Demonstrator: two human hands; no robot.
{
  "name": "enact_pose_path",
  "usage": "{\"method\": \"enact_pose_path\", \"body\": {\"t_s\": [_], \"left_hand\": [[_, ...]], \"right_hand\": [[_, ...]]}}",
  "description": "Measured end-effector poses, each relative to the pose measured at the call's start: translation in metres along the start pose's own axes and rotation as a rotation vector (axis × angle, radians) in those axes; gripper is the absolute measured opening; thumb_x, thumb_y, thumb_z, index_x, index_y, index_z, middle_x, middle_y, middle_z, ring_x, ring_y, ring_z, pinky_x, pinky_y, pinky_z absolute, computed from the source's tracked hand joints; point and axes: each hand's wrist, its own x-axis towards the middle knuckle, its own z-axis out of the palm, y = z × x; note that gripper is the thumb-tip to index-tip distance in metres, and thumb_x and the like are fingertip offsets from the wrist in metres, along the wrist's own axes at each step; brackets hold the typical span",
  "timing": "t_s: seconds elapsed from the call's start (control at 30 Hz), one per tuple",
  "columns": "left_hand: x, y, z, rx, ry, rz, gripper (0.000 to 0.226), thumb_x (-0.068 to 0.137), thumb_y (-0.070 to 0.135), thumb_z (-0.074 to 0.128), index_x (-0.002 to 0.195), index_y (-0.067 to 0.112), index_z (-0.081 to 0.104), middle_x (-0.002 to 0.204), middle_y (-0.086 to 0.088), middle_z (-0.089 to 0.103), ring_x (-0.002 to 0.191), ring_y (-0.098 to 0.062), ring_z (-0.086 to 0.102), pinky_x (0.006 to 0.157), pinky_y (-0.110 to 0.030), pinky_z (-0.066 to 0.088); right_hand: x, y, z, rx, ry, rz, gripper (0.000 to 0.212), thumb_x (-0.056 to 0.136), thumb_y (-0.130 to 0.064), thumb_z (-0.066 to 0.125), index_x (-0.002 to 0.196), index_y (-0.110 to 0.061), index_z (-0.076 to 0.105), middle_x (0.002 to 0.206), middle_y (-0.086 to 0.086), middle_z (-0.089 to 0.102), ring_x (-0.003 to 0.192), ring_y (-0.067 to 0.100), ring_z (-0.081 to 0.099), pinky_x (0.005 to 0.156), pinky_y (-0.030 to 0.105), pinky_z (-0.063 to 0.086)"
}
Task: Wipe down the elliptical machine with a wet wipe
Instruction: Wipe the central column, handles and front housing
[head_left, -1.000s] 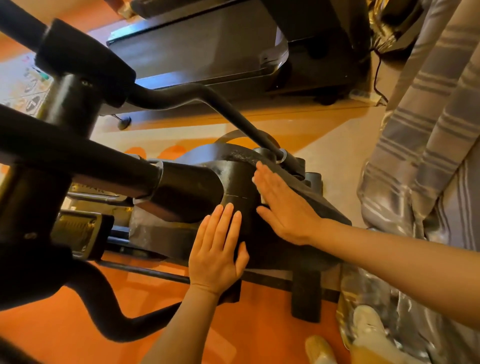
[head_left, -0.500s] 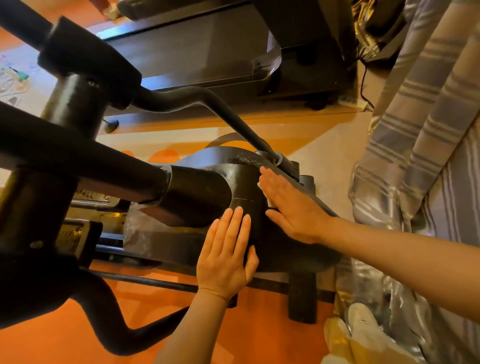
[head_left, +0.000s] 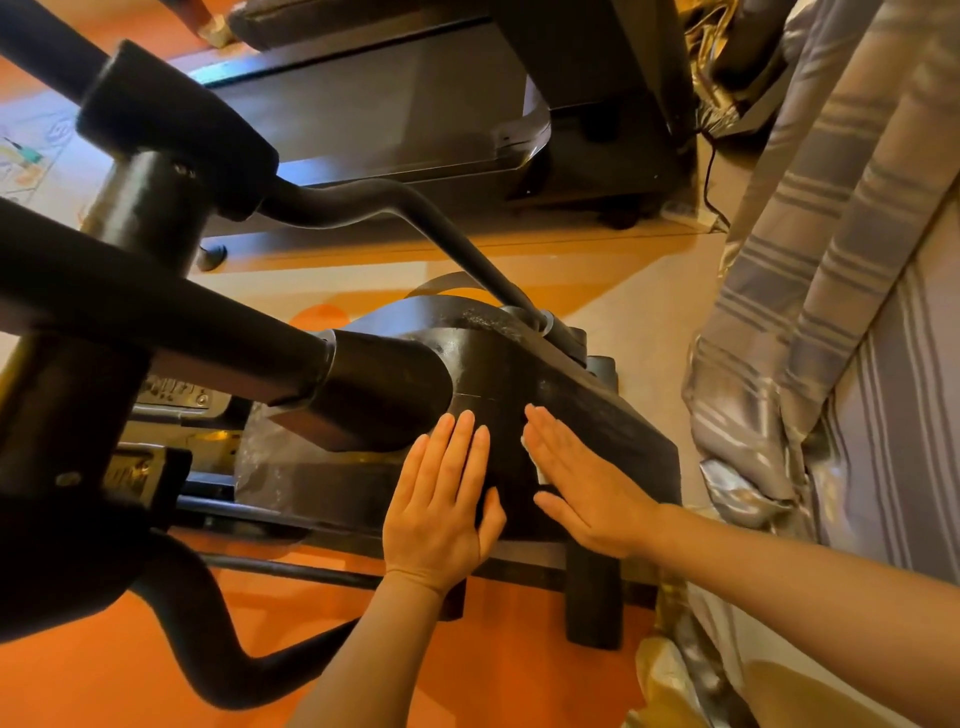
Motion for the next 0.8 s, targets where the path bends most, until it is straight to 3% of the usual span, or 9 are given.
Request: {"method": "enact_pose_path", "body": {"t_s": [0.1, 0.27, 0.37, 0.57, 0.7, 0.8], "left_hand": [[0.000, 0.001, 0.000, -0.013, 0.020, -0.005, 0.054, 0.099, 0.034, 0.039, 0.145, 0.005, 0.042, 0.150, -0.018, 0.041, 0.143, -0.033, 0.034, 0.121, -0.043, 0.024], [0.003, 0.003, -0.001, -0.007, 0.039, -0.019, 0.053, 0.098, 0.034, 0.040, 0.143, 0.007, 0.042, 0.151, -0.016, 0.039, 0.143, -0.032, 0.034, 0.122, -0.042, 0.022], [0.003, 0.004, -0.002, 0.010, 0.027, -0.037, 0.052, 0.099, 0.034, 0.038, 0.143, 0.008, 0.042, 0.151, -0.015, 0.038, 0.142, -0.032, 0.035, 0.121, -0.042, 0.024], [0.003, 0.012, -0.008, 0.079, -0.036, -0.106, 0.049, 0.105, 0.034, 0.032, 0.146, 0.008, 0.037, 0.154, -0.015, 0.036, 0.143, -0.032, 0.033, 0.121, -0.046, 0.023], [0.010, 0.059, 0.003, 0.206, -0.039, -0.278, 0.055, 0.101, 0.033, 0.040, 0.148, 0.005, 0.036, 0.155, -0.018, 0.034, 0.147, -0.032, 0.026, 0.122, -0.048, 0.016], [0.013, 0.093, 0.030, 0.336, -0.043, -0.307, 0.055, 0.101, 0.036, 0.038, 0.149, 0.009, 0.041, 0.158, -0.012, 0.032, 0.149, -0.029, 0.022, 0.123, -0.050, 0.006]], "right_hand": [[0.025, 0.004, -0.009, 0.112, 0.092, 0.098, 0.063, 0.103, -0.040, 0.028, 0.150, -0.026, -0.012, 0.155, -0.019, -0.029, 0.147, 0.003, -0.017, 0.118, 0.020, -0.009], [0.057, 0.016, -0.020, 0.326, 0.205, 0.170, 0.063, 0.105, -0.027, 0.032, 0.148, -0.031, -0.014, 0.158, -0.015, -0.022, 0.147, 0.003, -0.014, 0.122, 0.035, 0.000], [0.055, 0.015, -0.017, 0.375, 0.236, 0.151, 0.059, 0.106, -0.025, 0.030, 0.150, -0.028, -0.009, 0.157, -0.017, -0.021, 0.147, 0.002, -0.015, 0.122, 0.035, -0.001], [0.008, 0.028, 0.010, 0.222, 0.083, -0.088, 0.052, 0.106, -0.031, 0.023, 0.153, -0.020, 0.003, 0.160, -0.017, -0.017, 0.149, 0.009, -0.011, 0.120, 0.024, -0.008], [0.000, 0.057, 0.014, 0.049, 0.073, -0.300, 0.051, 0.107, -0.037, 0.015, 0.154, -0.018, 0.006, 0.162, -0.010, -0.012, 0.150, 0.015, -0.005, 0.121, 0.032, -0.006], [0.016, 0.075, 0.012, 0.014, 0.169, -0.415, 0.050, 0.107, -0.029, 0.027, 0.154, -0.015, 0.015, 0.164, -0.001, 0.004, 0.151, 0.019, 0.006, 0.123, 0.037, 0.004]]}}
